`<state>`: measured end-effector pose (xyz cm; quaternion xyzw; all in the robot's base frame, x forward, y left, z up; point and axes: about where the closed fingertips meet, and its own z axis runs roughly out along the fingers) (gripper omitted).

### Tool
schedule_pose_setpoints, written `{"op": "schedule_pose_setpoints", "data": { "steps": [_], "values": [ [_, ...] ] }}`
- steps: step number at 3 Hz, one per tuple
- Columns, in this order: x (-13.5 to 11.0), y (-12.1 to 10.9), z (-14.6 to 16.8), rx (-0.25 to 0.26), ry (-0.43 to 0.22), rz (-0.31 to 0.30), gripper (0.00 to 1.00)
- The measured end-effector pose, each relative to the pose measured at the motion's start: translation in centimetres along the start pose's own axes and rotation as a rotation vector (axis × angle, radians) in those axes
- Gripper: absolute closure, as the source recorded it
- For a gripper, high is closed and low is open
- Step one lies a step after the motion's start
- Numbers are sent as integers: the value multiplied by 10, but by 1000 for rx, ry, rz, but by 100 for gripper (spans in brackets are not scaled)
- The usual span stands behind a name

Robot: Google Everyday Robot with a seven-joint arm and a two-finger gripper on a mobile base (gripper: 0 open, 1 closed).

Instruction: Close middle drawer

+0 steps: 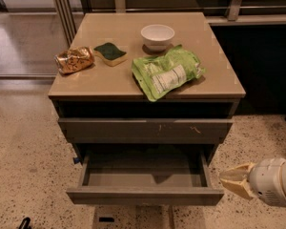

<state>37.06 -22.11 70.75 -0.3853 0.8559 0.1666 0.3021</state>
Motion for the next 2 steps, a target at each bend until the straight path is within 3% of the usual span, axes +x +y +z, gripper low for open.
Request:
{"op": "schedule_pose_setpoints", "data": {
  "steps": [1, 2],
  "values": [
    [20, -1, 26, -1, -9, 55, 100],
    [101, 19, 134, -68, 13, 259, 100]
  ]
}}
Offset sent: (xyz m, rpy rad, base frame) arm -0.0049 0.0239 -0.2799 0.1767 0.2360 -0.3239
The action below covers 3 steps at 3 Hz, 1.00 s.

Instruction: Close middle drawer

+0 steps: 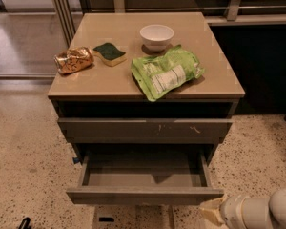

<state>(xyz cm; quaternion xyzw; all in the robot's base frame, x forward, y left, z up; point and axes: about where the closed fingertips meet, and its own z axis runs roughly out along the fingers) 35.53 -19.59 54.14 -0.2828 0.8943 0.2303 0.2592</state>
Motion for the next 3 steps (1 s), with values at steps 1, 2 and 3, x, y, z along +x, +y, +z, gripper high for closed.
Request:
{"op": "schedule_pose_setpoints", "data": {
  "steps": [1, 2, 3],
  "values": [
    [51, -23, 84, 22, 22, 145, 100],
    [65, -46, 130, 61, 24, 204, 100],
    [35, -85, 143, 134, -15, 176, 100]
  ]
}}
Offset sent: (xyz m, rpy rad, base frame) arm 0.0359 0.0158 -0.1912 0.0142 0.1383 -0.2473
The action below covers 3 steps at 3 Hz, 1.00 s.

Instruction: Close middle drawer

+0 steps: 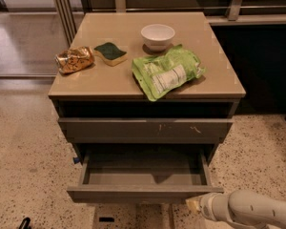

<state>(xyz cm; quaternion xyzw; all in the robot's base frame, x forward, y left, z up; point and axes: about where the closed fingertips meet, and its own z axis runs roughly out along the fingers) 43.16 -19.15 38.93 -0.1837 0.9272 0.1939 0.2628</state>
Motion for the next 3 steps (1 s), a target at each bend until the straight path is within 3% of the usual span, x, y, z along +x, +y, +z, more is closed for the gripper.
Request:
{"op": "schedule_pose_setpoints", "data": {
  "steps": [1, 2, 3],
  "values": [
    [0, 0, 0, 1, -1, -1, 100],
    [-33, -15, 7, 21, -28, -43, 100],
    [-31, -13, 6, 21, -28, -43, 100]
  ]
}}
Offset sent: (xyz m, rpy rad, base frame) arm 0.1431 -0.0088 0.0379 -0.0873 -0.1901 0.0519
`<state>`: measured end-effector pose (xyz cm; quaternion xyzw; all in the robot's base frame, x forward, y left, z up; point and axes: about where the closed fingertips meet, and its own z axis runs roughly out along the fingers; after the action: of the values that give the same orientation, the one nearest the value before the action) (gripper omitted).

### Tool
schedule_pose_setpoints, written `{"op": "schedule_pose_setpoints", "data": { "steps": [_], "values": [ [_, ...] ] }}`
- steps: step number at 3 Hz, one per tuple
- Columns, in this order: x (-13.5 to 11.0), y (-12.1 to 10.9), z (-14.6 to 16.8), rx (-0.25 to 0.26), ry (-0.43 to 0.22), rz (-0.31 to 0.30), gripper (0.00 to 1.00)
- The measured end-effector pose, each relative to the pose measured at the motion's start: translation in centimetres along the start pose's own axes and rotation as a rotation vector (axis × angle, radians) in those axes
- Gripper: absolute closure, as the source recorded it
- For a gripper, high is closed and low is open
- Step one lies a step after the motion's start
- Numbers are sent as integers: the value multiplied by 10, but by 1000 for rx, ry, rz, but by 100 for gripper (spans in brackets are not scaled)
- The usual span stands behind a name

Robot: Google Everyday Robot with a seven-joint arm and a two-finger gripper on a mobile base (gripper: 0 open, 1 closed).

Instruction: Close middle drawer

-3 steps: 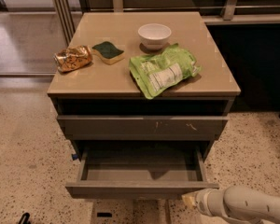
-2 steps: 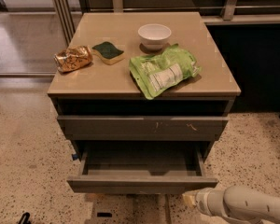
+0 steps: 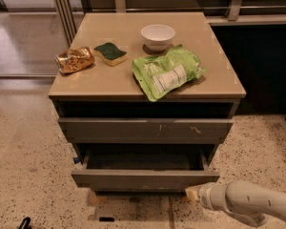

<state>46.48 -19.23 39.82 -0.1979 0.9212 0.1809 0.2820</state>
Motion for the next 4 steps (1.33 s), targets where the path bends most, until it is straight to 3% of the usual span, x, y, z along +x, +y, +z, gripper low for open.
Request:
{"op": "schedule_pose_setpoints", "data": {
  "steps": [1, 4],
  "values": [
    [-33, -8, 15, -33, -11, -66, 100],
    [-80, -15, 47, -113, -12, -177, 100]
  ]
}}
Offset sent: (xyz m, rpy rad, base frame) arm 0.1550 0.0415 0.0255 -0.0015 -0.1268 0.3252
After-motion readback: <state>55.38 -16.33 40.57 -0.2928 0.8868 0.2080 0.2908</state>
